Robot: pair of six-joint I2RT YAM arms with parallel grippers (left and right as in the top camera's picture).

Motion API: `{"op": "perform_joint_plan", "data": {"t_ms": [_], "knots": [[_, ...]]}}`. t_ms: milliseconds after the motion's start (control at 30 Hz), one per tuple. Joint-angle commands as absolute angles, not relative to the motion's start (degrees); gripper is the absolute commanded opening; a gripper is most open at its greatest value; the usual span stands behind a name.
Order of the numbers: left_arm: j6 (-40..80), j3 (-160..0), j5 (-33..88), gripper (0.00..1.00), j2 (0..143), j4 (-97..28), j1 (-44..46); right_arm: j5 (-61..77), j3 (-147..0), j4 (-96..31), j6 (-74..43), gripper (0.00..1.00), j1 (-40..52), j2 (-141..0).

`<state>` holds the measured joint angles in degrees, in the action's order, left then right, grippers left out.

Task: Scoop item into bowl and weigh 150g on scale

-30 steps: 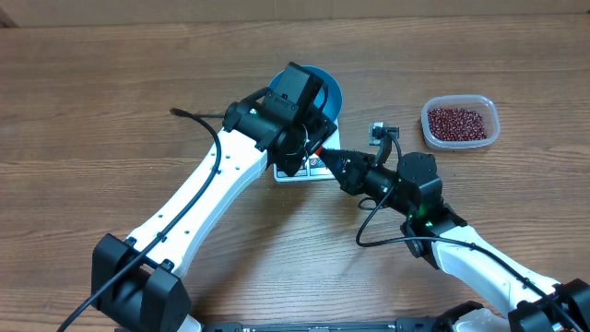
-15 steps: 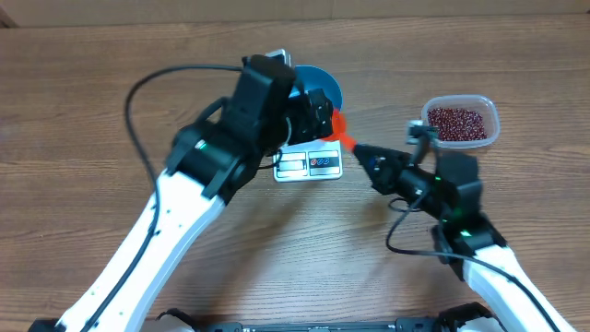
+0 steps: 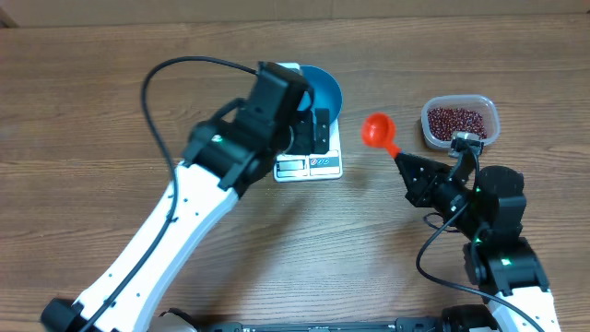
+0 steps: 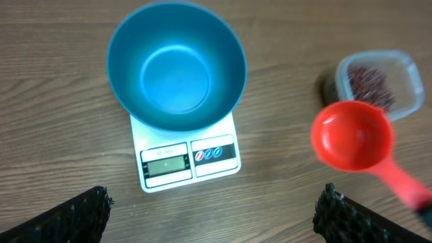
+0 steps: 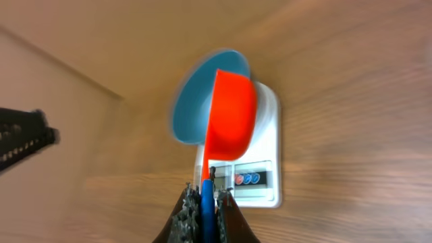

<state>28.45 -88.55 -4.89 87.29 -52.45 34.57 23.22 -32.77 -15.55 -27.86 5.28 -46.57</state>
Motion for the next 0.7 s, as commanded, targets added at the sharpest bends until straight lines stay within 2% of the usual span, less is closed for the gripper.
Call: {"op": "perform_joint_plan", "data": {"t_ms": [0, 167, 667], "knots": [[25.96, -89.27, -9.98, 1.00, 89.65, -52.40, 36.95, 14.48, -39.42, -20.97, -21.45, 0.04, 5.02, -45.71], [25.28, -89.27, -13.54, 1.00, 91.79, -52.18, 39.77, 8.03, -45.01, -27.77, -18.92, 0.04, 5.02, -45.69], [28.77, -89.25, -12.03, 1.00, 99.04, -55.00, 40.16, 7.07, -45.67, -29.36, -18.33, 0.04, 5.02, -45.71]]}}
